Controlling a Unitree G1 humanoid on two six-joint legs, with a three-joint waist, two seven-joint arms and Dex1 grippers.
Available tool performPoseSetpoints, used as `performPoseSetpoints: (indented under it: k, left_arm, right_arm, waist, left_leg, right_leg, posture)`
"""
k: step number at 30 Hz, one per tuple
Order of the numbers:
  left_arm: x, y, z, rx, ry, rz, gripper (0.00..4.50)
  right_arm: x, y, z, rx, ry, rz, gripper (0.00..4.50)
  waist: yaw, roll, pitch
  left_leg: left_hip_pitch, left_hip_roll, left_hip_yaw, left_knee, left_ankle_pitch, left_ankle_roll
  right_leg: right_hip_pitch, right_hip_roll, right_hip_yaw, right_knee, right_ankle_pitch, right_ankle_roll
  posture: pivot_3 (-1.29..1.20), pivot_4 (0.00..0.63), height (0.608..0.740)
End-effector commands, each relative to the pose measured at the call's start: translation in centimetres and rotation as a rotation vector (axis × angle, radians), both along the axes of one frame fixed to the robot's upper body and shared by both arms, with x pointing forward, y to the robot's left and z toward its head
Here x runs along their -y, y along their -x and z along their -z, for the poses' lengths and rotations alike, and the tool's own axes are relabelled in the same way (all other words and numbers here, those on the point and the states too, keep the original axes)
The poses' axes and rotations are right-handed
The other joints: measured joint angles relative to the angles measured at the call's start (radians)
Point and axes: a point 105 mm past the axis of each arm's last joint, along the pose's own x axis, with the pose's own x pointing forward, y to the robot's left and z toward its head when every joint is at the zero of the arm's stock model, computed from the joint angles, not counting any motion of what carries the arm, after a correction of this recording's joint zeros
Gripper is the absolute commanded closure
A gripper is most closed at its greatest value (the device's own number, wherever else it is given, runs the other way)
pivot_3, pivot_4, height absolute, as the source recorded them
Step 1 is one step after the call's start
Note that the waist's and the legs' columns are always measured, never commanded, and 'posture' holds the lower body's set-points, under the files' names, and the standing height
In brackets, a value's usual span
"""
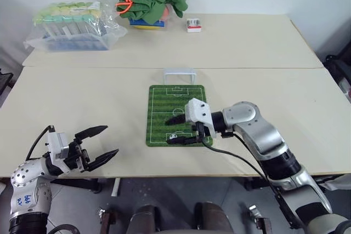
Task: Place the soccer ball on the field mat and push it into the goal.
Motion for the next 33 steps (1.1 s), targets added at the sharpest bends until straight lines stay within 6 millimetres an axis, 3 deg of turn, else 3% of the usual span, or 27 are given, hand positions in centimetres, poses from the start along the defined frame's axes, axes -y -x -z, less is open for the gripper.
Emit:
performPoseSetpoints:
  k: [1, 4, 15, 17, 21, 24, 27, 31, 33]
  left_arm:
    - [-0.1, 0.0, -0.6, 0.021, 0.006, 0.007, 0.00]
    - [-0.1, 0.0, -0.7, 0.020, 0.006, 0.011, 0.00]
    - [-0.1, 0.1, -0.8, 0.018, 0.003, 0.017, 0.00]
    - [-0.1, 0.0, -0.9, 0.020, 0.002, 0.014, 0.00]
    - [-0.3, -0.3, -1.0, 0.024, -0.002, 0.006, 0.00]
    - [-0.3, -0.7, -1.0, 0.027, -0.004, 0.003, 0.00]
    - [-0.2, -1.2, -1.1, 0.032, -0.004, -0.005, 0.00]
    - [-0.5, -2.1, -1.6, 0.046, 0.025, -0.045, 0.00]
    - [-0.7, -2.6, -2.2, 0.068, 0.055, -0.077, 0.00]
  right_arm:
    - [0.0, 1.0, 0.5, 0.001, 0.017, -0.021, 3.38]
    - [0.1, 0.9, 1.8, -0.028, 0.042, -0.012, 4.38]
    - [-0.5, -1.5, 3.7, -0.042, 0.053, 0.041, 4.45]
    - [-0.5, -4.0, 2.3, 0.000, 0.011, 0.127, 4.45]
    - [1.6, -10.2, -2.8, 0.136, -0.103, 0.379, 4.45]
    - [3.2, -12.9, -5.2, 0.215, -0.154, 0.507, 4.45]
    - [4.1, -13.9, -6.9, 0.261, -0.193, 0.550, 4.45]
    - [4.9, -13.7, -8.9, 0.266, -0.254, 0.538, 4.45]
    - [5.3, -13.3, -8.9, 0.237, -0.254, 0.515, 4.45]
  waist:
    - [-0.001, 0.000, 0.000]
    - [-0.003, 0.000, 0.000]
    - [-0.003, 0.000, 0.000]
    - [-0.005, 0.000, 0.000]
    - [-0.013, 0.000, 0.001]
    - [-0.009, 0.000, 0.001]
    - [-0.009, 0.000, 0.001]
    - [-0.017, 0.001, 0.001]
    - [-0.020, 0.001, 0.001]
  left_leg:
    - [0.000, 0.000, 0.000, 0.000, 0.000, 0.000]
    - [0.000, -0.003, 0.000, 0.000, 0.000, 0.000]
    - [0.000, -0.003, 0.000, 0.000, 0.000, 0.000]
    - [0.000, -0.003, 0.000, 0.000, 0.000, 0.000]
    - [0.000, -0.003, 0.001, 0.000, 0.001, 0.000]
    - [0.000, 0.001, -0.001, 0.000, 0.000, 0.000]
    - [0.000, 0.000, -0.001, -0.002, 0.000, -0.001]
    - [-0.001, -0.004, -0.001, -0.003, 0.000, -0.001]
    - [-0.001, -0.004, -0.001, -0.003, 0.000, -0.001]
  right_leg:
    - [0.000, 0.000, 0.000, 0.000, 0.000, 0.000]
    - [0.000, 0.000, 0.000, 0.000, 0.000, 0.000]
    - [0.000, 0.000, 0.000, 0.000, 0.000, 0.000]
    - [0.000, 0.000, 0.000, 0.000, 0.000, 0.000]
    - [0.000, 0.000, 0.001, 0.000, 0.000, 0.000]
    - [0.000, 0.000, 0.000, 0.001, 0.000, 0.000]
    - [0.000, 0.000, -0.002, 0.001, 0.000, 0.000]
    - [-0.002, 0.000, -0.002, 0.001, 0.000, 0.000]
    - [-0.002, 0.000, -0.002, 0.001, 0.000, 0.000]
  posture:
    - [0.00, 0.150, 0.740]
    - [0.00, 0.150, 0.740]
    - [0.00, 0.150, 0.740]
    - [0.00, 0.150, 0.740]
    - [0.00, 0.150, 0.740]
    - [0.00, 0.150, 0.740]
    - [0.00, 0.150, 0.740]
    - [0.00, 0.150, 0.740]
    - [0.00, 0.150, 0.740]
